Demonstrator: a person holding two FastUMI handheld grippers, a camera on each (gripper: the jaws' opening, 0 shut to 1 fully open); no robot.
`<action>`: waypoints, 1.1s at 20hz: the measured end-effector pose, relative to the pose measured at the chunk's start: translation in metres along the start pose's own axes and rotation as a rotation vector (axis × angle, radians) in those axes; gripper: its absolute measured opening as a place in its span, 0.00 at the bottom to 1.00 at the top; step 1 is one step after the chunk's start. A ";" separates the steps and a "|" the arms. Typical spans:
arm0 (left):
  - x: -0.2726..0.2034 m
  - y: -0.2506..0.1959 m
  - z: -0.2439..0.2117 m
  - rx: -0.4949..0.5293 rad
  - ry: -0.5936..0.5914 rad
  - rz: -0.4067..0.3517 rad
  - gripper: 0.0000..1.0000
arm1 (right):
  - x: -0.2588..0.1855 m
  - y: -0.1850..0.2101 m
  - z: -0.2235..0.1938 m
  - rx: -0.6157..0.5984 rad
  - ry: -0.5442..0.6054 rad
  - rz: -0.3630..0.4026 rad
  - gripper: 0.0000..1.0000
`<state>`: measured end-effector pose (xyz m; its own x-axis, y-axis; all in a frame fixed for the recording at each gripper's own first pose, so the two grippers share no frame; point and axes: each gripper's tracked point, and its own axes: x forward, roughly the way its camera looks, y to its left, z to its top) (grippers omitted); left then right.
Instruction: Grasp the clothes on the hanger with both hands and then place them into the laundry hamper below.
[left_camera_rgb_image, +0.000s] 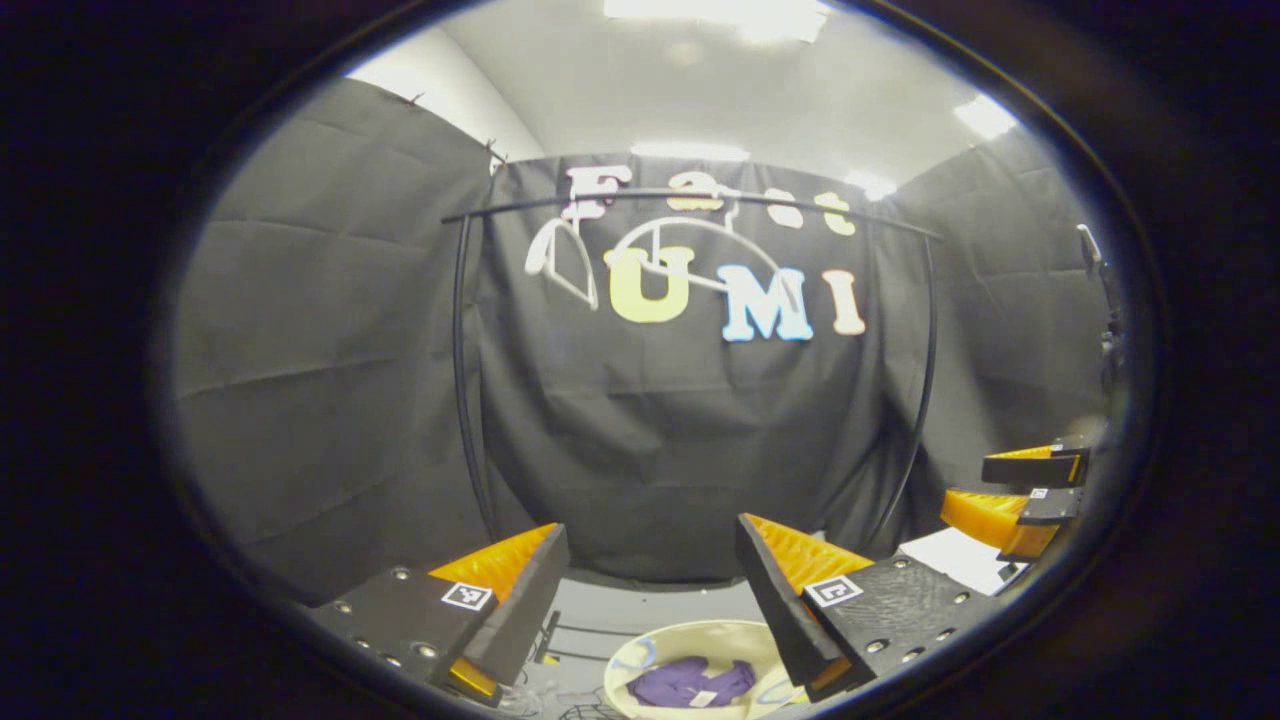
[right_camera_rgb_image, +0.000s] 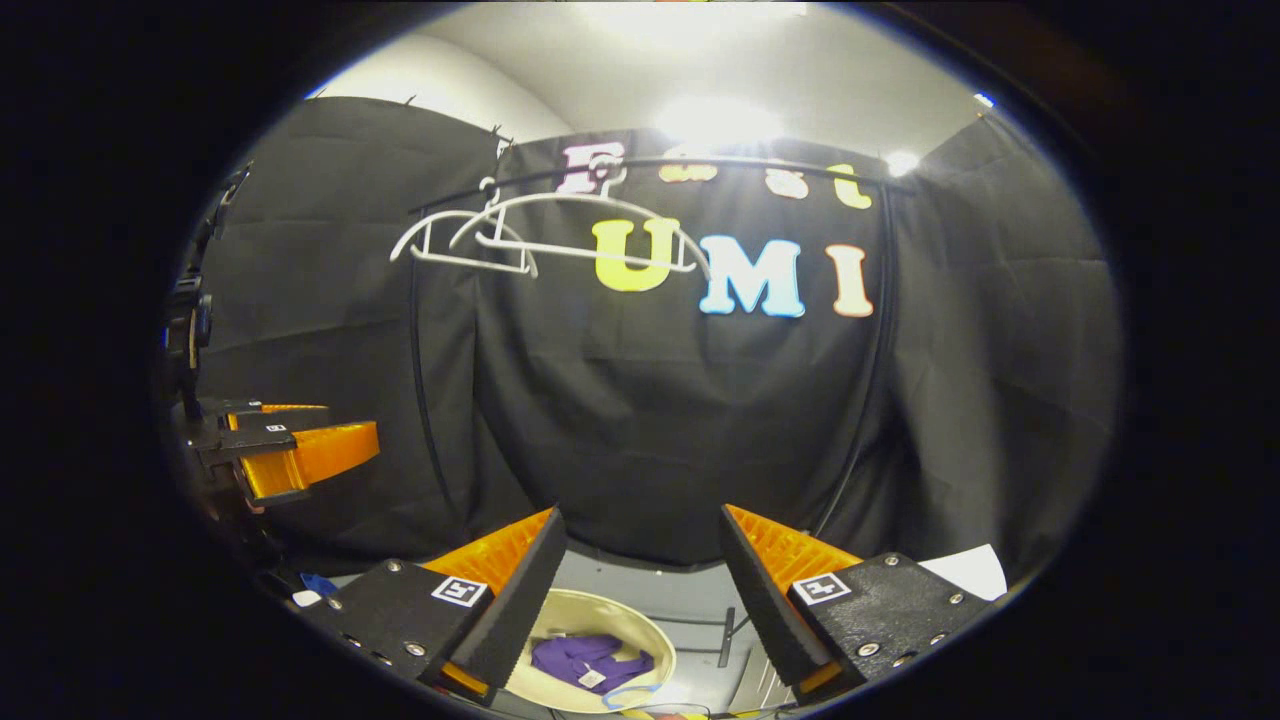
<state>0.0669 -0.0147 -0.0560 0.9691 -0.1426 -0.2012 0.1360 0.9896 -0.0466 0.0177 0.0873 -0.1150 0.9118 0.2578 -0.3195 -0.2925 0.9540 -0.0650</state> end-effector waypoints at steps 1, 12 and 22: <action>-0.007 -0.003 0.014 0.001 -0.015 0.004 1.00 | -0.008 -0.007 0.012 0.000 -0.032 -0.010 0.95; -0.111 -0.007 0.124 0.027 -0.207 0.043 0.91 | -0.110 -0.057 0.082 0.039 -0.244 -0.150 0.94; -0.146 0.005 0.140 0.059 -0.252 0.095 1.00 | -0.136 -0.070 0.080 0.066 -0.270 -0.212 0.94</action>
<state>-0.0455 0.0139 0.1101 0.9977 -0.0471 0.0485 0.0462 0.9987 0.0193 -0.0629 -0.0026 0.0090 0.9962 0.0757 -0.0431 -0.0774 0.9962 -0.0389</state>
